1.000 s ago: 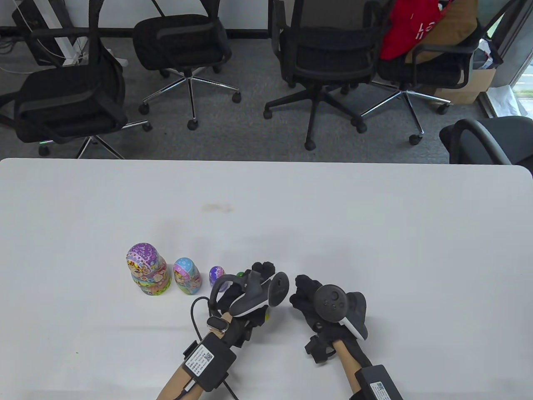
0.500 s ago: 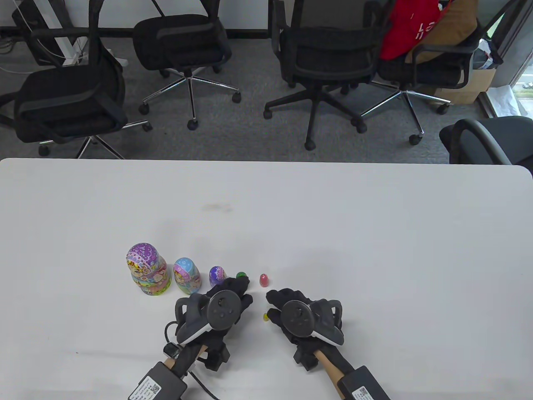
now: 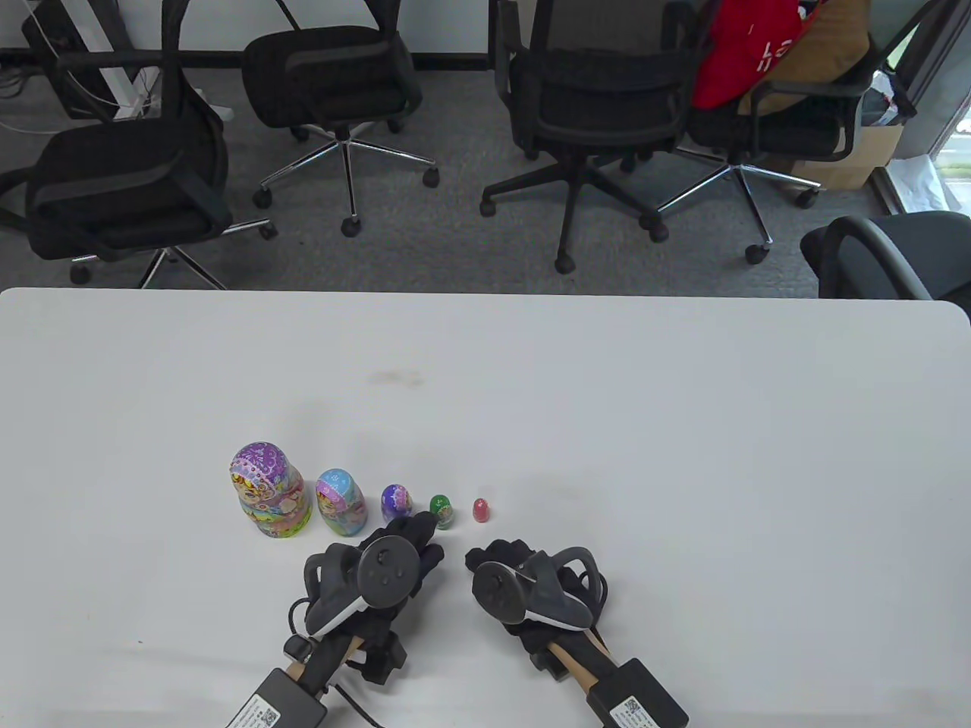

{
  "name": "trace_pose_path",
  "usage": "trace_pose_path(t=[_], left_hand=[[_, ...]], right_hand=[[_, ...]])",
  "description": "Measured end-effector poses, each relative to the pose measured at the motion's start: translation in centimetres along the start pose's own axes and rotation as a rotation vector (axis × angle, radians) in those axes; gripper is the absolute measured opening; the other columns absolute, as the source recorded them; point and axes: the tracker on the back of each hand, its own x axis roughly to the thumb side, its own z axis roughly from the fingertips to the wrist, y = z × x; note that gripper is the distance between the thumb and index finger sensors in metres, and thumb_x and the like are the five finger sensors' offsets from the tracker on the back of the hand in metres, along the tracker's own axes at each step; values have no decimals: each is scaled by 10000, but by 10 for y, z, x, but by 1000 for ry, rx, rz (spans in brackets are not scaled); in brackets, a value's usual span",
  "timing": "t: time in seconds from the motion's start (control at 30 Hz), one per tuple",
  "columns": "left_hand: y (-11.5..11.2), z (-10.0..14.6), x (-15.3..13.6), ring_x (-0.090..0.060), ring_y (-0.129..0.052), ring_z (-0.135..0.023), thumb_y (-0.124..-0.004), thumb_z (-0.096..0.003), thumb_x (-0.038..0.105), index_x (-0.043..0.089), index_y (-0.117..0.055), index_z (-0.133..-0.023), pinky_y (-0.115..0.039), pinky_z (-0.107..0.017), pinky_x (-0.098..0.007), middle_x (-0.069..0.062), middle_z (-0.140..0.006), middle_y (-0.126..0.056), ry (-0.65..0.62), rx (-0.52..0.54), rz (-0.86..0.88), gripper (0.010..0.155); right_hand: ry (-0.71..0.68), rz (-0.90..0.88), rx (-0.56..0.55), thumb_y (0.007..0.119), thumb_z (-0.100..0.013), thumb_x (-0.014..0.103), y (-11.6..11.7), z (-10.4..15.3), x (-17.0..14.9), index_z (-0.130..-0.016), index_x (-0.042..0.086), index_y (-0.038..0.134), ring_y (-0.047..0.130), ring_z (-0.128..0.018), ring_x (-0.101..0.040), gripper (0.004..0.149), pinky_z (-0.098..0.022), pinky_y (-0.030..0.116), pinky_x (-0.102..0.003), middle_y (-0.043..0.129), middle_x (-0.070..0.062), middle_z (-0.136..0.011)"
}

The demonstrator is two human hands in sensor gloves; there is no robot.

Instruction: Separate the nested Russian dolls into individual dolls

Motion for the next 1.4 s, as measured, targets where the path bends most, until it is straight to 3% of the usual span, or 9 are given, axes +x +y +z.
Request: trace_pose_path(t=[0.23,0.63,1.4], left_hand=[[-3,1,0,-225,-1014,-667,-736,-544,396,162,-786,-1026,-916,-420,-328,-128,-949,-921,3,-9,-17,539],[-2,1,1,-227,-1013,-671,-736,-543,396,161,-785,-1027,-915,-423,-329,-127,-950,-921,4,-13,-26,540],[-6,0,2,-226,-1012,-674,-735,-544,397,162,-782,-1029,-915,-425,-330,-128,-952,-919,2,-34,-43,541]], right_hand=[[29,18,3,837,-432,316,-4,-9,-4,-824,191,862,947,-510,-257,412,-367,875,-318,937,-110,-738],[255,23,-44,834,-436,321,-23,-44,-47,-831,196,859,954,-514,-249,416,-369,878,-312,942,-103,-744],[321,33,7,837,-431,322,-7,-58,-57,-841,200,855,967,-520,-245,428,-372,882,-312,950,-99,-750]])
